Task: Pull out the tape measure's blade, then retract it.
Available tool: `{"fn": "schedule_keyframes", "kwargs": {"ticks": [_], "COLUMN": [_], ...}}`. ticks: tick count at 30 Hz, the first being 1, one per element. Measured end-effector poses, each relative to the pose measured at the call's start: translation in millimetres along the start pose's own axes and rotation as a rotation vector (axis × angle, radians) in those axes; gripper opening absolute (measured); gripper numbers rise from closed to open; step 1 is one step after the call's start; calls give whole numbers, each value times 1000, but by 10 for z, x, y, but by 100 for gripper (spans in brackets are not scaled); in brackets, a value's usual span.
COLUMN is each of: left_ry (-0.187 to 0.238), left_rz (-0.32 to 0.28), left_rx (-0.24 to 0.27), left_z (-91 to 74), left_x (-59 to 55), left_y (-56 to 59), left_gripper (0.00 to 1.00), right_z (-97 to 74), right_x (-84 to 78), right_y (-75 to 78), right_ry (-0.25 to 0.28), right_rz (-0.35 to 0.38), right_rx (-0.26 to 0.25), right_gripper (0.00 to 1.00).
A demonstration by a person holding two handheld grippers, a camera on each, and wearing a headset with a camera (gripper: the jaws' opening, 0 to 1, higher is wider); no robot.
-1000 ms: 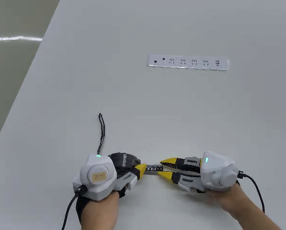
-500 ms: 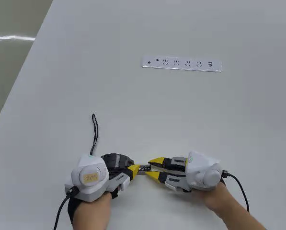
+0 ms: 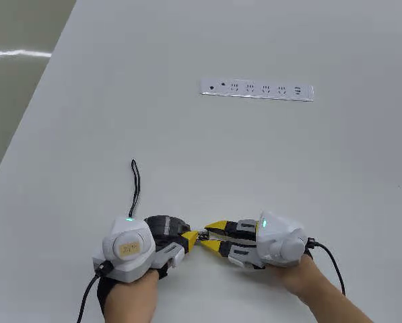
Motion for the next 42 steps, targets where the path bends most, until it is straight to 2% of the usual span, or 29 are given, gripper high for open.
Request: {"fn": "schedule_keyframes", "kwargs": {"ticks": [15,42], "left_ry": [-1,0], "left_rz": [-4,-18], "left_rx": [-2,-12], "left_z": [2,0], "left_x": [-1,9], "left_y": [-6,-19], "left_gripper": [64,64], "right_z": [15,190], "right_x": [-10,39], "right_y": [-13,-30], "right_ry": [-5,-18], "right_rz": [10,-16], "right_rx": [9,34], "right_gripper": [11,10]}}
Point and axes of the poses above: the centre of the closed fingertips' face, and the gripper's own axes: z roughly forward along the fingers, y roughly to its right, x roughly out of its top, the point moved 7 cm from there along -z, roughly backward along the fingers, and after that the axes turned 10 degrees about -z, right-handed, at the moved point
